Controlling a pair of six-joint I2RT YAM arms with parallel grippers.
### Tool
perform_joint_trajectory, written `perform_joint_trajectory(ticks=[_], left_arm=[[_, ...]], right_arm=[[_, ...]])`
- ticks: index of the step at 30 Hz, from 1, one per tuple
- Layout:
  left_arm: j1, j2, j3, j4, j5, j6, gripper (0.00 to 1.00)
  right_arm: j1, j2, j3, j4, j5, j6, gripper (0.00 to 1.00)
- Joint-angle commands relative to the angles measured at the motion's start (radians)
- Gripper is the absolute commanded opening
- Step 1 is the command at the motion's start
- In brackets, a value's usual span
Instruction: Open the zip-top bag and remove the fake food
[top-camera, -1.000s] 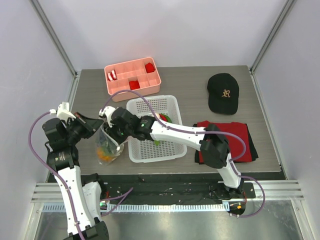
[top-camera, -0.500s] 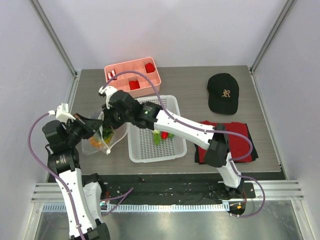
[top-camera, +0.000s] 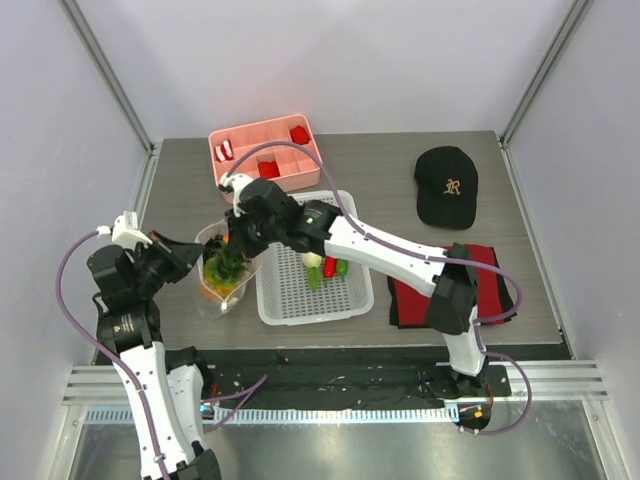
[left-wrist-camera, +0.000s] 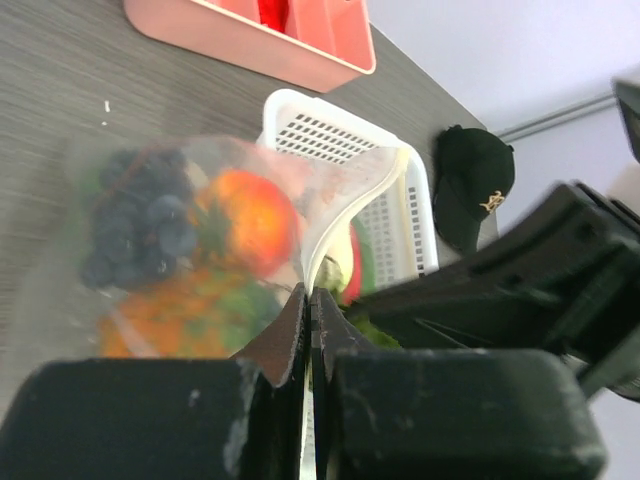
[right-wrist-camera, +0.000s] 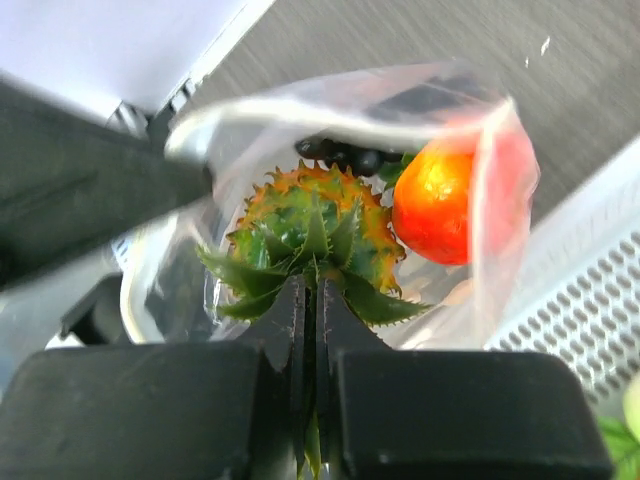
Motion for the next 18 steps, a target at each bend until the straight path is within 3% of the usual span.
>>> perform_joint_trajectory(ticks=[1, 6, 13, 18], left_arm=[[-0.001, -0.013, -0.012, -0.019, -0.059, 0.013, 0.00], [-0.001, -0.001, -0.032, 0.007, -0.041, -0.014, 0.00], [-0.001, -0.007, -0.031, 0.027, 0.000, -0.042, 0.00], [-0.003, -0.007, -0.006, 0.004, -0.016, -0.028, 0.00]], right_arm=[[-0.004, -0.166, -0.091, 0.109, -0.074, 0.010, 0.01], [-0.010, -0.184, -0.110, 0.150, -0.108, 0.021, 0.01], [-0.015, -0.092, 0.224, 0.014, -0.060, -0.007, 0.01], [-0.015, -0.183, 0.171, -0.012, 0.025, -0.043, 0.01]])
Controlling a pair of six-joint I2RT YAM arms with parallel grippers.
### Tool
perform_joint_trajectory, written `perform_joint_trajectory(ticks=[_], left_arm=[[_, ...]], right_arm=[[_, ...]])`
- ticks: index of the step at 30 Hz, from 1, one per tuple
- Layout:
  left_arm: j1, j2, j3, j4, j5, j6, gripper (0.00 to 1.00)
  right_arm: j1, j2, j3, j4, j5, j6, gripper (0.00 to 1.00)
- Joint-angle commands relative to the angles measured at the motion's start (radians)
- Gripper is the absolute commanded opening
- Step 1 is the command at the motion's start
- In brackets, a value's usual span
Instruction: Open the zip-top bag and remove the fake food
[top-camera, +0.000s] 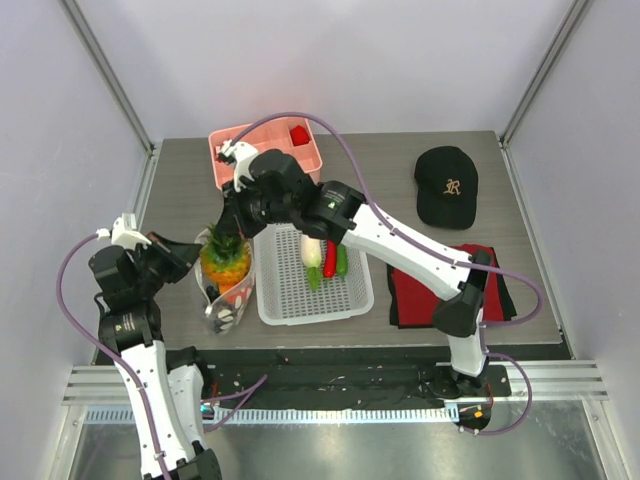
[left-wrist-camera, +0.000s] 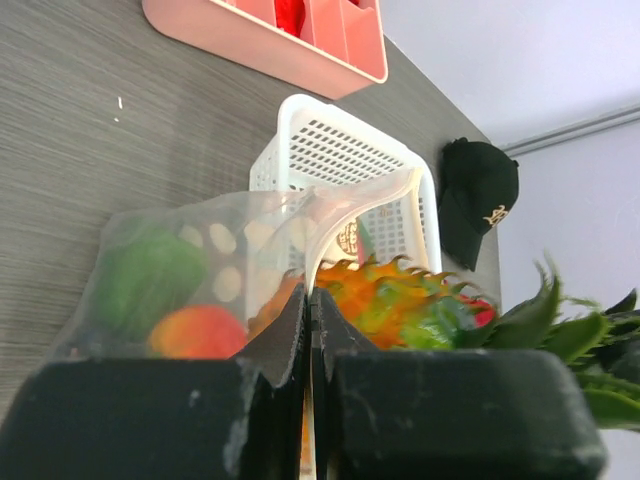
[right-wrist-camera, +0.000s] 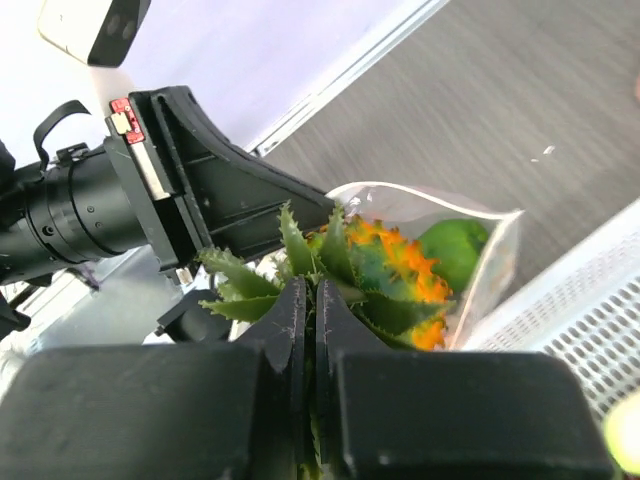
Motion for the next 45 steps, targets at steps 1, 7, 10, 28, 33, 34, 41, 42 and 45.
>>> perform_joint_trajectory(ticks=[1, 7, 10, 28, 33, 34, 41, 42, 45], left_arm=[[-0.002, -0.005, 0.029, -0.016, 0.016, 0.005, 0.00], [-0.003, -0.012, 0.012, 0.000, 0.010, -0.007, 0.00], [-0.003, -0.014, 0.014, -0.005, 0.007, -0.001, 0.00], [-0.003, -0.077, 0.080, 0.032, 0.002, -0.099, 0.00], [-0.002, -0.055, 0.068, 0.072, 0.018, -0.113, 0.00], [-0.002, -0.054, 0.063, 0.081, 0.030, -0.116, 0.00], [-0.003, -0.038, 0.060, 0.102, 0.045, -0.107, 0.00], [-0.002, -0.035, 0.060, 0.106, 0.045, -0.106, 0.00], [-0.003, -0.020, 0.058, 0.115, 0.053, -0.106, 0.00]], right_arm=[[-0.003, -0.135, -0.021, 0.063, 0.085, -0.038, 0.01], [-0.026, -0.313, -0.131, 0.063, 0.140, -0.068, 0.01], [-0.079, -0.402, -0.197, 0.072, 0.134, -0.061, 0.01], [-0.288, -0.462, -0.755, 0.322, -0.016, 0.027, 0.01], [-0.273, -0.390, -0.840, 0.396, -0.095, 0.086, 0.01], [-0.274, -0.378, -0.837, 0.394, -0.098, 0.083, 0.01], [-0.273, -0.314, -0.826, 0.387, -0.085, 0.051, 0.53], [-0.273, -0.311, -0.820, 0.368, -0.072, 0.044, 0.59], [-0.273, -0.307, -0.765, 0.296, -0.015, 0.000, 0.72]])
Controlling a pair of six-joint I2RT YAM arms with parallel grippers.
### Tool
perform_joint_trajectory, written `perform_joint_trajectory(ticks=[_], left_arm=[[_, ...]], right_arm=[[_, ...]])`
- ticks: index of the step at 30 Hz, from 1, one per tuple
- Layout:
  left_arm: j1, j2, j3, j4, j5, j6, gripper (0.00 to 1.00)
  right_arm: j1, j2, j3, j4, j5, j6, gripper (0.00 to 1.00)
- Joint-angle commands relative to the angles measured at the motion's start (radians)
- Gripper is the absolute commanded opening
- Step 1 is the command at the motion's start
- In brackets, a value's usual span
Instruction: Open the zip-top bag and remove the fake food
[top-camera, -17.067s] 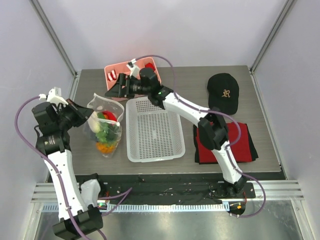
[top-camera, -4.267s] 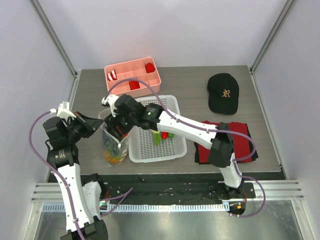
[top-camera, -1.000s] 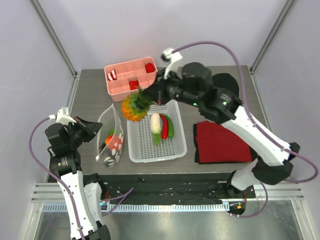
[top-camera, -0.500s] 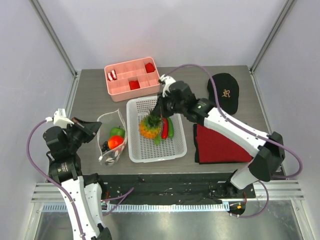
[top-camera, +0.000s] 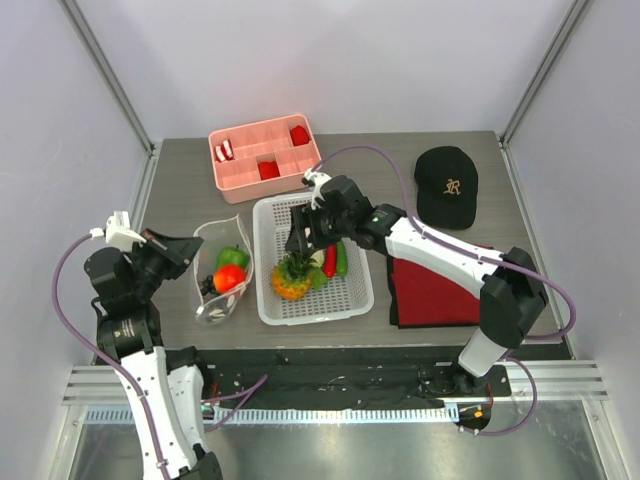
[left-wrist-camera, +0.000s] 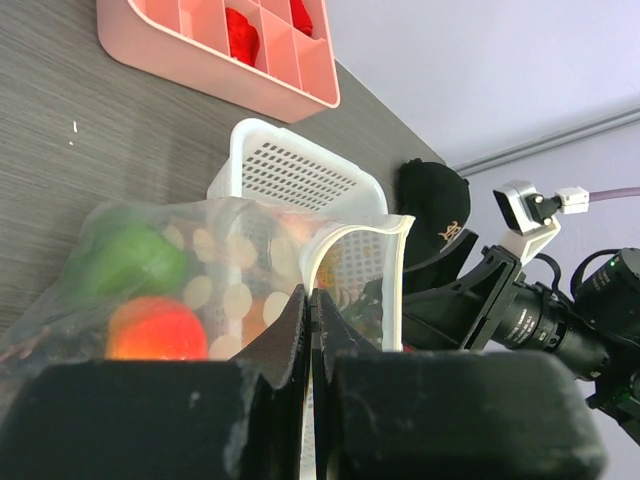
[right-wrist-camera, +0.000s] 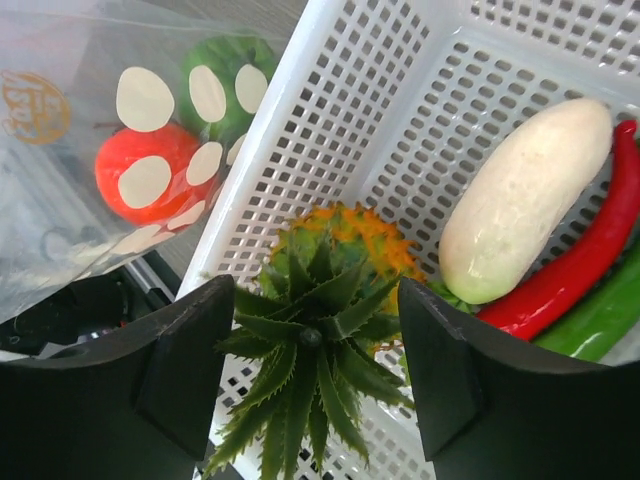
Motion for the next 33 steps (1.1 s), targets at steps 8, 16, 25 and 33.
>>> perform_joint_trajectory(ticks=[8, 16, 25, 33], left_arm=[[-0.002, 0.009, 0.070, 0.074, -0.062, -0.013, 0.00], [-0.002, 0.033, 0.036, 0.086, -0.039, -0.010, 0.00], [-0.001, 0.010, -0.002, 0.104, -0.051, -0.026, 0.00], [-0.002, -0.010, -0.028, 0.112, -0.057, -0.043, 0.00]], right_arm=[[0.004, -0.029, 0.264, -0.168, 0.272, -0.175, 0.88], [0.052, -0.042, 0.437, -0.171, 0.128, -0.123, 0.86], [0.299, 0.112, 0.598, -0.088, 0.173, 0.025, 0.41], [0.328, 0.194, 0.534, -0.002, 0.208, 0.054, 0.30]])
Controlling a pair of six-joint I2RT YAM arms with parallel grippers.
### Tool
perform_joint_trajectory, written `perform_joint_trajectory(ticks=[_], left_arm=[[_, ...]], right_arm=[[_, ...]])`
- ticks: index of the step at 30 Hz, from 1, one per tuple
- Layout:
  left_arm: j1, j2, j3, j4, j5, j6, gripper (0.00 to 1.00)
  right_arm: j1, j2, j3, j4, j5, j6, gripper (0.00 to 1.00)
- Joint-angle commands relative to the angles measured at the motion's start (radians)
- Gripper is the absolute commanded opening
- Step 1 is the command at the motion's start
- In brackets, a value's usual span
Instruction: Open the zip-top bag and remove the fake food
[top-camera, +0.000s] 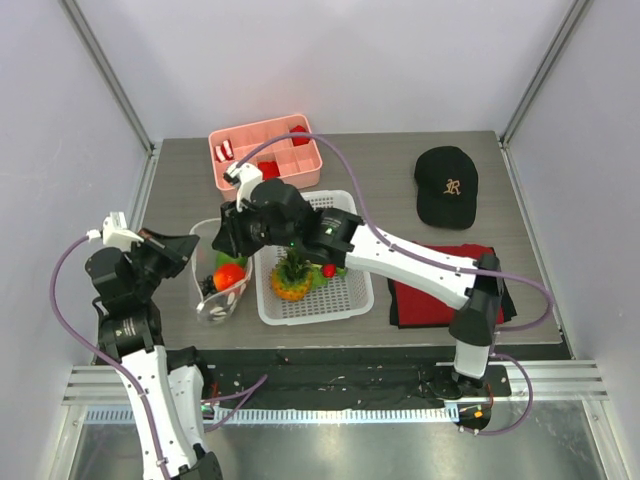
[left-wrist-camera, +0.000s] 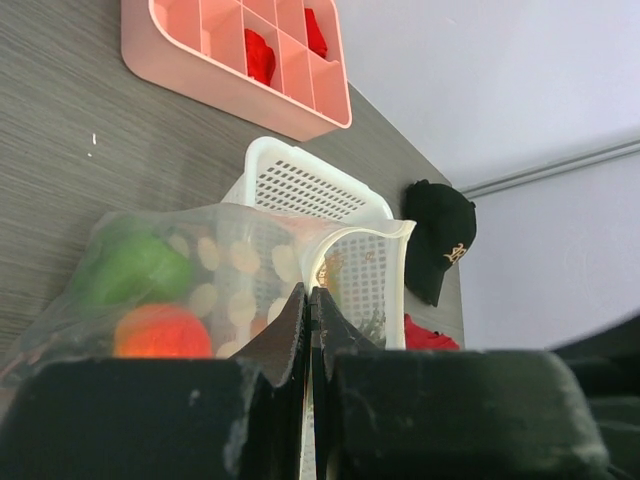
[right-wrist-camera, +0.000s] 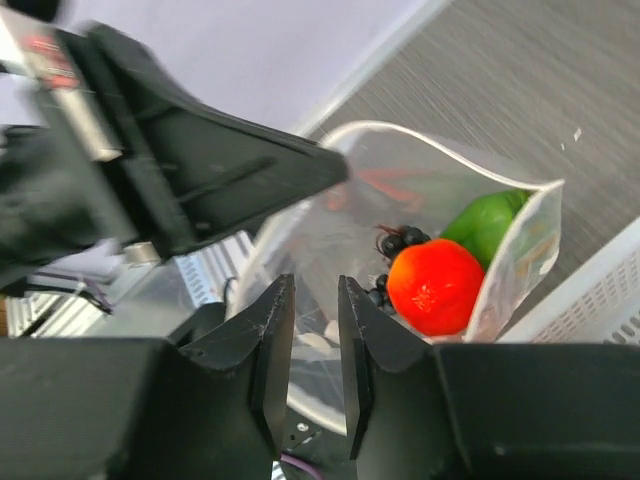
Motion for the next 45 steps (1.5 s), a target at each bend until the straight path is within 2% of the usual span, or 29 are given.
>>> perform_joint_trajectory(ticks=[1, 9, 13, 14, 19, 24, 28, 36, 45], left_arm=[[-0.001, -0.023, -0.016, 0.071, -0.010, -0.018, 0.00], [-0.002, -0.023, -0.053, 0.072, -0.054, -0.015, 0.00], [-0.002, -0.022, -0.063, 0.068, -0.090, -0.012, 0.00], [-0.002, -0.020, -0.067, 0.065, -0.094, -0.009, 0.00], [-0.002, -0.010, -0.080, 0.052, -0.134, -0.002, 0.00], [-0.001, 0.001, -0.103, 0.066, -0.133, -0.004, 0.00], [-0.002, 0.004, -0.111, 0.069, -0.130, 0.005, 0.00], [-0.001, 0.007, -0.110, 0.054, -0.171, 0.016, 0.00], [-0.001, 0.006, -0.102, 0.017, -0.235, 0.044, 0.00]], right_arm=[[-0.003, 0.048, -0.029, 0.074, 0.043, 0.023, 0.30], [-0.005, 0.246, 0.072, 0.070, 0.005, -0.078, 0.41], [-0.003, 0.316, 0.111, 0.050, 0.017, -0.147, 0.49], [-0.005, 0.326, 0.115, 0.048, 0.020, -0.165, 0.54], [-0.005, 0.379, 0.141, 0.028, 0.084, -0.257, 0.66], [-0.002, 0.402, 0.144, 0.013, 0.110, -0.291, 0.77], [0.017, 0.409, 0.129, -0.009, 0.159, -0.317, 0.91], [0.041, 0.445, 0.117, -0.036, 0.238, -0.303, 0.94], [0.052, 0.470, 0.123, -0.024, 0.181, -0.268, 0.94]])
